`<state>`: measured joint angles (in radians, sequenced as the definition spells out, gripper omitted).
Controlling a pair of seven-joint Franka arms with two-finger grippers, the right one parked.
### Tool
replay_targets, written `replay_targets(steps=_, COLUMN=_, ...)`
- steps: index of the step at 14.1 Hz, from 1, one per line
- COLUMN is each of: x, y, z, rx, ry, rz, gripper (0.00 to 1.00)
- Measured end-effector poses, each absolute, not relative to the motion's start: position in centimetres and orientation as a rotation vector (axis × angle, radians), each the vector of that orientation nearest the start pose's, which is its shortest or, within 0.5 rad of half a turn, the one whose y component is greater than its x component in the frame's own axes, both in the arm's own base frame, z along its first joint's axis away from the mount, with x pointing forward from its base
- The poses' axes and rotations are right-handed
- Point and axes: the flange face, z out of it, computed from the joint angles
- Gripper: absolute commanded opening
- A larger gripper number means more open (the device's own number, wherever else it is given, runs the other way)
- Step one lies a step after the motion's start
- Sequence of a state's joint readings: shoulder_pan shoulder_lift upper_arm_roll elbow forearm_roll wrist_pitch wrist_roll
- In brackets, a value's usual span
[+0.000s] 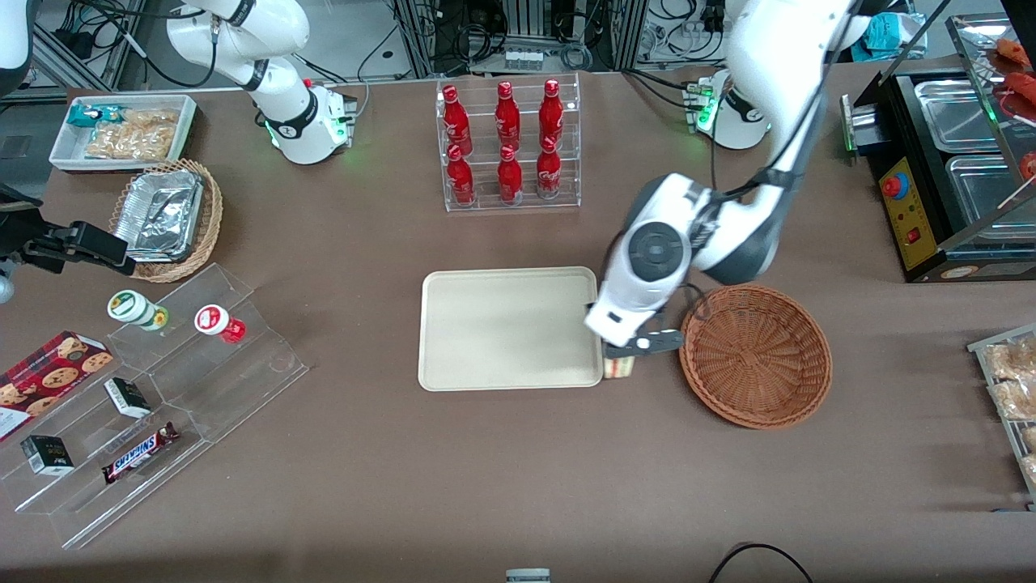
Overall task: Place sandwich from basket to tray
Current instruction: 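Lift the sandwich and carry it with the left gripper over the tray, then lower the sandwich onto the tray and open the left gripper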
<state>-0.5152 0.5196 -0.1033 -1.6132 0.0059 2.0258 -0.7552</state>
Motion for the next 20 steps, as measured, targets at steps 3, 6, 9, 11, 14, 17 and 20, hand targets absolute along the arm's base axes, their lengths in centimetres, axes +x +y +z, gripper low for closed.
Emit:
replay_targets(steps=3, x=53.2, y=-44.1, z=29.7, rx=-3.097, ry=-0.210, rz=0.175, gripper=0.06)
replay_targets(steps=6, x=50.6, y=-49.0, z=27.5, rx=-3.128, ry=-0.216, rz=0.130, gripper=0.06)
replay_targets(steps=9, x=49.6, y=-51.2, z=26.9, rx=-3.147, ry=-0.252, rz=0.110, gripper=0.06)
replay_targets(steps=11, x=49.5, y=-52.0, z=26.7, rx=-3.155, ry=-0.266, rz=0.115, gripper=0.06)
replay_targets(steps=14, x=49.1, y=-52.7, z=25.9, rx=-3.156, ry=-0.287, rz=0.133, gripper=0.07)
replay_targets(steps=17, x=49.3, y=-53.7, z=24.7, rx=-3.173, ry=-0.306, rz=0.125, gripper=0.32)
replay_targets(steps=20, x=49.1, y=-54.3, z=23.8, rx=-3.176, ry=-0.314, rz=0.125, gripper=1.00)
